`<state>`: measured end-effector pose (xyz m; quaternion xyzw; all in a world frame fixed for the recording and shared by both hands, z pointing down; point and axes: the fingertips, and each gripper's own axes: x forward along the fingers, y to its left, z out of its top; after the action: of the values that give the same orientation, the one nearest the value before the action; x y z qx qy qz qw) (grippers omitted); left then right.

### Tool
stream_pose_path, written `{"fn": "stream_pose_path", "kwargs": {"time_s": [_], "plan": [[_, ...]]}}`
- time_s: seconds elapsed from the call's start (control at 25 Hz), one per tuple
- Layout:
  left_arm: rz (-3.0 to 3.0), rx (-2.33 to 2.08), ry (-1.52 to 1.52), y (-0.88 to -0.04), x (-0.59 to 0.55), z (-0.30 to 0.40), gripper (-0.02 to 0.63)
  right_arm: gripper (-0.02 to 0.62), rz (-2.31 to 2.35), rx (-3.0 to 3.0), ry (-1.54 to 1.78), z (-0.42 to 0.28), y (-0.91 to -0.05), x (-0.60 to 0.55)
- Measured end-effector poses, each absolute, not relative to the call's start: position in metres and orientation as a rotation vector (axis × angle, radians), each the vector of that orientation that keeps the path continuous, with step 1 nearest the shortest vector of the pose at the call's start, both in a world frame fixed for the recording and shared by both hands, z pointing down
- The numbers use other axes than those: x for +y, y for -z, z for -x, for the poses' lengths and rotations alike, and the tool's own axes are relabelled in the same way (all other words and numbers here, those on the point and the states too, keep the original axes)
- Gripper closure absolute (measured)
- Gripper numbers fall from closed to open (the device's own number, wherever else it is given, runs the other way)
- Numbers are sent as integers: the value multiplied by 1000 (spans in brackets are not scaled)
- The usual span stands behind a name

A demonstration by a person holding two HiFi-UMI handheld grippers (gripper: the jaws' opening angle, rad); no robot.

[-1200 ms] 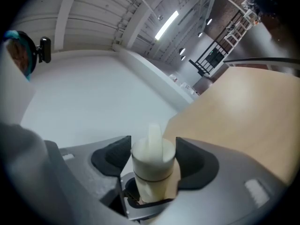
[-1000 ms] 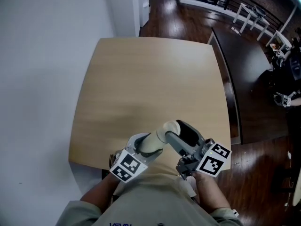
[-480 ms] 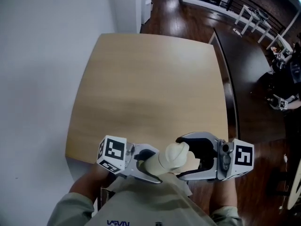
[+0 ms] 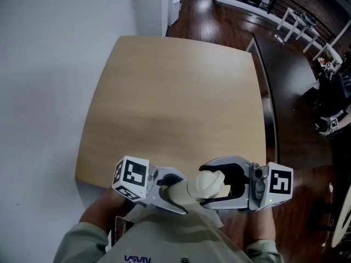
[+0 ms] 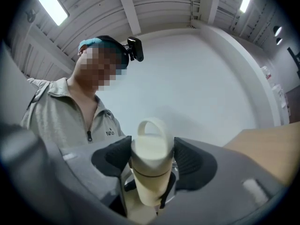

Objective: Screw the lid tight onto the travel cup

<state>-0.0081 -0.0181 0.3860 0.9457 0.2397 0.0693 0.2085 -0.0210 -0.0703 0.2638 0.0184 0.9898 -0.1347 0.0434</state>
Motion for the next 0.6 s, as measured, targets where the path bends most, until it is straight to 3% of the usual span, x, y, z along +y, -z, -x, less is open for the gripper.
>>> {"fn": "stream_pose_path", "kwargs": {"time_s": [0.24,0.6], "plan": [[-2870,220,-331,-407,-66,1,293,313,235,3061,390,16,-279,-103],[-3021,-855,-607,-423,-145,8,293,313,769,2892,392,-2,-290,-153]]}}
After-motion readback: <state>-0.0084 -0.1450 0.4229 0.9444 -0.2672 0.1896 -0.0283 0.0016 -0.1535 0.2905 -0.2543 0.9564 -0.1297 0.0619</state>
